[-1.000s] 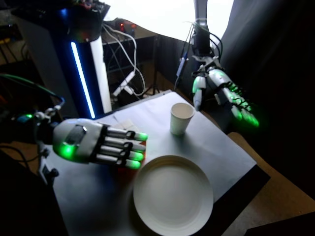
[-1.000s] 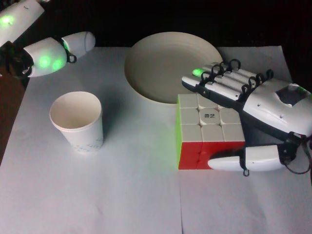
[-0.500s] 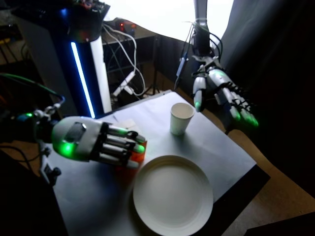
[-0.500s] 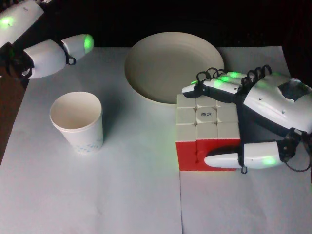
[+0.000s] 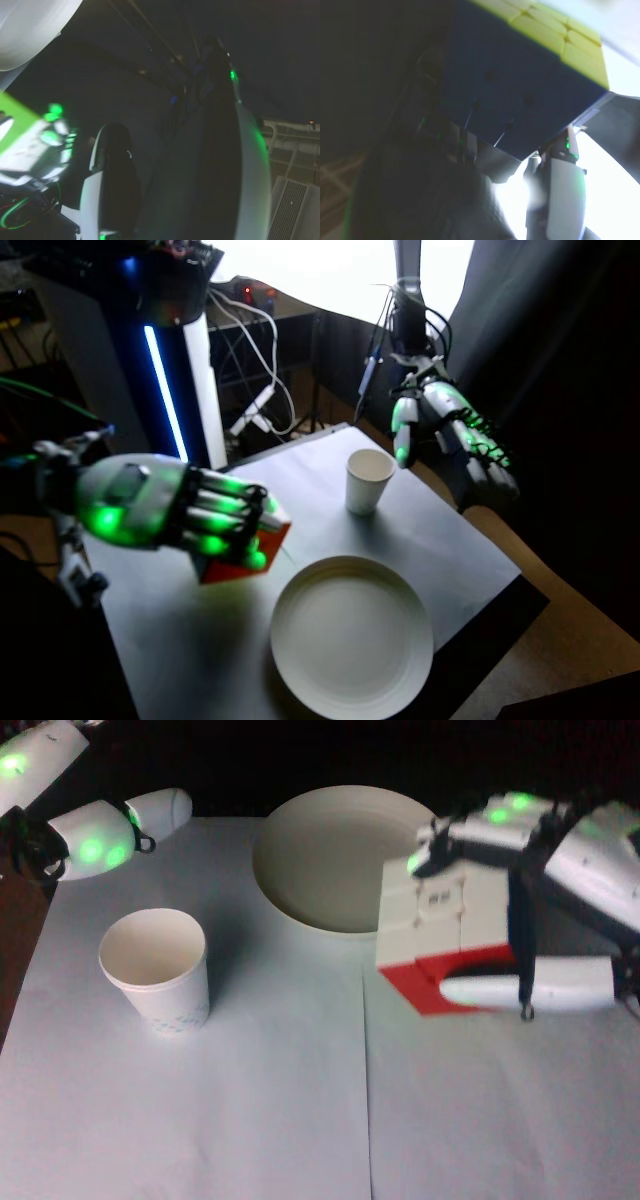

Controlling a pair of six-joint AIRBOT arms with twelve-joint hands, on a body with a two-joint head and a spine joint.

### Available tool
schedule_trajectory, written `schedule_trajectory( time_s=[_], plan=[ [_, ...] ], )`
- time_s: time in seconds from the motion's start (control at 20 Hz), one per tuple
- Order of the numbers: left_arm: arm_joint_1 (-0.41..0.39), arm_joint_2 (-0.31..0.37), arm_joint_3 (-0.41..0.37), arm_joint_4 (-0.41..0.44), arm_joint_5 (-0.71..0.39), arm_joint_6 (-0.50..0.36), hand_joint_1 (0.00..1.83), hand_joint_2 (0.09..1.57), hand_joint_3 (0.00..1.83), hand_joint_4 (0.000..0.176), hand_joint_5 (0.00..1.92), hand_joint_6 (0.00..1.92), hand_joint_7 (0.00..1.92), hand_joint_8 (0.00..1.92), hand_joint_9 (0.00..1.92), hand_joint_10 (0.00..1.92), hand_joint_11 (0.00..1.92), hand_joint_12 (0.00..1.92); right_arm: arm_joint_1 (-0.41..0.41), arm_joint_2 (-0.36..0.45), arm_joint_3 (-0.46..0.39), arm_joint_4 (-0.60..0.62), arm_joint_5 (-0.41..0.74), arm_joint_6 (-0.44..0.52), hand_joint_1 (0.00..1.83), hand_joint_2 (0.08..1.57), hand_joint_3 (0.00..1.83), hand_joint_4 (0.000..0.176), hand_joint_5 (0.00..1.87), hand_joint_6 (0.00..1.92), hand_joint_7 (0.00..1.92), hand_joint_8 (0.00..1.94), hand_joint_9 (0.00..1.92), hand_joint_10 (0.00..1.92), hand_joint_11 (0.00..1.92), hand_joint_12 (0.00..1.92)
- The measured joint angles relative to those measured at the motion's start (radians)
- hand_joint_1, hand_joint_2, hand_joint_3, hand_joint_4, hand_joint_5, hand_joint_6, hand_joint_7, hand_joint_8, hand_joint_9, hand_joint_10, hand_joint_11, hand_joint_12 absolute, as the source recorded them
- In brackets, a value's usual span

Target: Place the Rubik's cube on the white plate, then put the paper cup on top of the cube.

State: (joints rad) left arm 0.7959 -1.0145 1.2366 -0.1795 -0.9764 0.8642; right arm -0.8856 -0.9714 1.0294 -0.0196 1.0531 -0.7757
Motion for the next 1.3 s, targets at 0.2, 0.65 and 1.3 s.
schedule_trajectory(
  time_s=[0.2,0.65,1.3],
  plan=[
    [0.000,0.000,0.000,-0.007,0.000,0.000,0.42,1.37,0.00,0.050,0.10,0.00,0.00,0.00,0.00,0.00,0.00,0.27,0.060,-0.040,0.063,-0.002,-0.003,0.002,1.06,1.36,0.00,0.012,0.55,1.57,0.54,1.73,0.32,1.73,0.41,1.92],
    [0.000,0.000,0.002,-0.008,-0.002,0.000,0.41,1.36,0.00,0.055,0.10,0.00,0.00,0.00,0.00,0.00,0.00,0.02,0.229,-0.252,0.290,0.050,-0.175,0.000,1.09,1.33,0.00,0.000,0.54,1.56,0.65,1.62,0.63,1.79,0.76,1.92],
    [0.000,-0.006,0.009,-0.015,-0.010,0.000,0.38,1.38,0.00,0.023,0.08,0.00,0.00,0.00,0.00,0.00,0.00,0.00,0.230,-0.346,0.415,0.225,-0.277,-0.002,1.28,1.28,0.00,0.000,0.32,1.22,0.64,1.54,0.35,1.67,0.23,1.92]
  ],
)
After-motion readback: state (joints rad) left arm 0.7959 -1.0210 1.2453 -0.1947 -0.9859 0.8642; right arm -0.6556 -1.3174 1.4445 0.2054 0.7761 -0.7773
